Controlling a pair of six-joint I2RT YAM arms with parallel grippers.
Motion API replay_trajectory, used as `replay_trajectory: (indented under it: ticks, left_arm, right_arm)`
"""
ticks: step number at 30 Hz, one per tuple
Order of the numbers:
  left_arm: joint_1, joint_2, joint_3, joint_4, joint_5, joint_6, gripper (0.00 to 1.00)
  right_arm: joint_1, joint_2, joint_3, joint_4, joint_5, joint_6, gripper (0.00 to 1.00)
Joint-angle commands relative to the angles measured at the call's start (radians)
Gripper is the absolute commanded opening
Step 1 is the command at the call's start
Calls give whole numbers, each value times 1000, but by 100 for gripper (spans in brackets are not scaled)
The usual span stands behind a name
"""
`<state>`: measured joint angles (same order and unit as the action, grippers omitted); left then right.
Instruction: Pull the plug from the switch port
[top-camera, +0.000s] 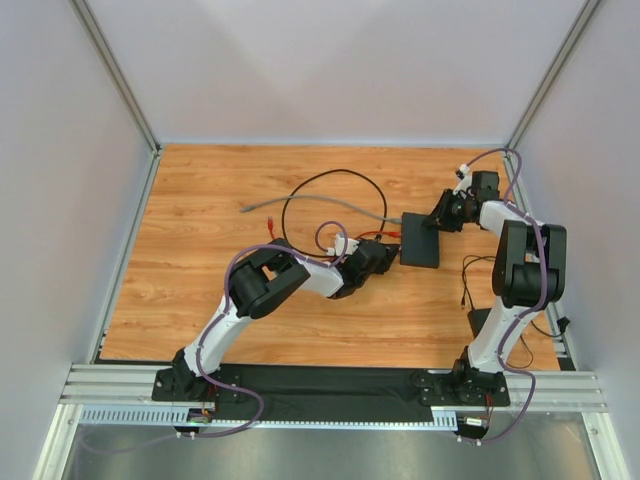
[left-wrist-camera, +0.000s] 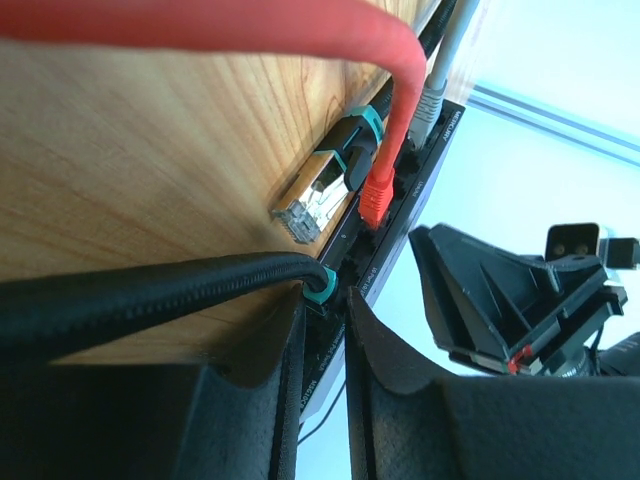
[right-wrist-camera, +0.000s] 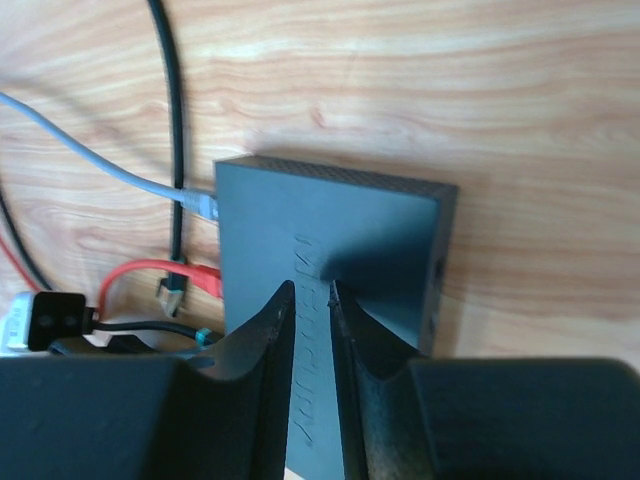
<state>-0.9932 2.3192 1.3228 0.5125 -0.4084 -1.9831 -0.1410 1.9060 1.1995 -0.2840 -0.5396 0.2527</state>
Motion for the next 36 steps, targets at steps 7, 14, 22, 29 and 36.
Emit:
replay_trajectory:
  ticks: [7, 14, 22, 29, 36]
  left_arm:
    - [8, 5, 33, -164, 49, 141, 0]
    - [8, -11, 61, -256, 13, 214, 0]
    - [1, -14, 113, -365, -29, 297, 0]
    - [1, -6, 124, -384, -38, 302, 0]
    - [1, -7, 133, -407, -41, 311, 0]
  right_arm:
    - [57, -96, 46, -127, 112, -110, 22]
    - [101, -101, 57, -152, 138, -145, 22]
    - [172, -78, 114, -213, 208, -187, 24]
    - [208, -52, 127, -202, 214, -185, 24]
    - [250, -24, 156, -256, 291, -214, 27]
